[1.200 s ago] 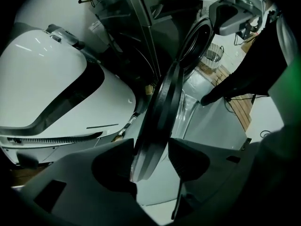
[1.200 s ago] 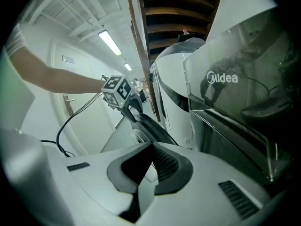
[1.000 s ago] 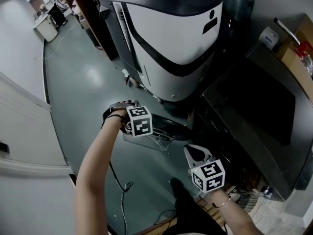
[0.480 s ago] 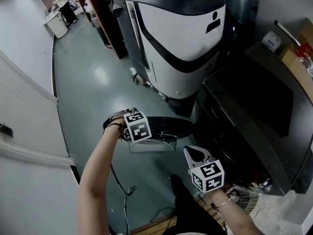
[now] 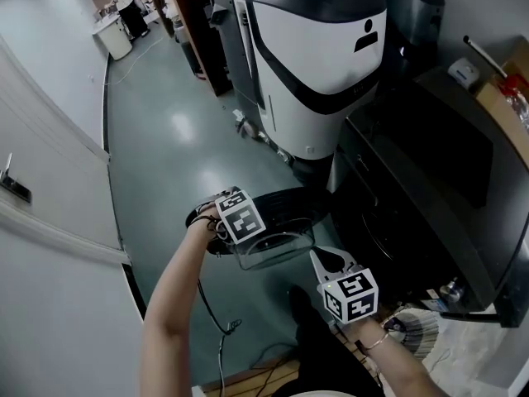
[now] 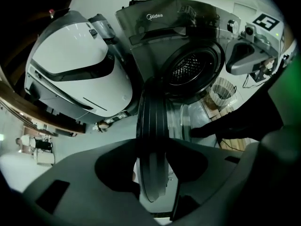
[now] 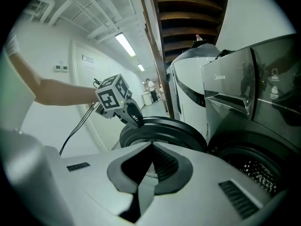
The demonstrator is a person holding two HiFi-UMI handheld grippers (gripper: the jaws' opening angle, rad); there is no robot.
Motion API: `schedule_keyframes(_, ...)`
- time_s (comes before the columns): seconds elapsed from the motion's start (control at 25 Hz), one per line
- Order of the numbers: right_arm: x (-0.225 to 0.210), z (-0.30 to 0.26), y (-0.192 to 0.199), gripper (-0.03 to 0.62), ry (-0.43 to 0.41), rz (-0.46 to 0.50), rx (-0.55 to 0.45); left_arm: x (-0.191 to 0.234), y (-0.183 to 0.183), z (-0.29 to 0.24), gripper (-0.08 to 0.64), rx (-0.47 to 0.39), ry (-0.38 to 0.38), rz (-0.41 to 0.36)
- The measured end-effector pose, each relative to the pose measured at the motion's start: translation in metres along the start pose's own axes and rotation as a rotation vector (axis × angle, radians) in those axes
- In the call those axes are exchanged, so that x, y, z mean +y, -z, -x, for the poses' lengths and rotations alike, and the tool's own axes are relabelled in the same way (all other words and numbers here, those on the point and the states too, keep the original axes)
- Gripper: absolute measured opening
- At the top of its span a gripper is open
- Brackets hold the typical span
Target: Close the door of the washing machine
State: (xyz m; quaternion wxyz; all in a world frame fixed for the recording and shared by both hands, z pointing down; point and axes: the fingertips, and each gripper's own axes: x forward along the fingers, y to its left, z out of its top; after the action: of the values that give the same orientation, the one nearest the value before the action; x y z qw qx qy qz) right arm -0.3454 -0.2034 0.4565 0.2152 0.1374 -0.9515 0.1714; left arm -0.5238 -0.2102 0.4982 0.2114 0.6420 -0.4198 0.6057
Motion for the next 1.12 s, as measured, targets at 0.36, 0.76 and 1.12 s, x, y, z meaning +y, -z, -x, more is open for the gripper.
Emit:
schedule_keyframes(0.36,0.037,0.066,0.043,0.008,0.005,0.002,-0.002,-0.073,-0.006,0.019,0.21,-0.06,0.0,0.214)
schedule_keyframes(0.76,0.06,0.148,0.097,0.008,0.033,-0.033,-0.014,-0.155,-0.041,0.036,0.212,-0.161,-0.035,0.425)
schedule_keyframes(1.12,0.069,0.203,0.156,0.008,0.095,-0.064,0.02,-0.21,-0.081,0.043,0.218,-0.251,-0.03,0.594)
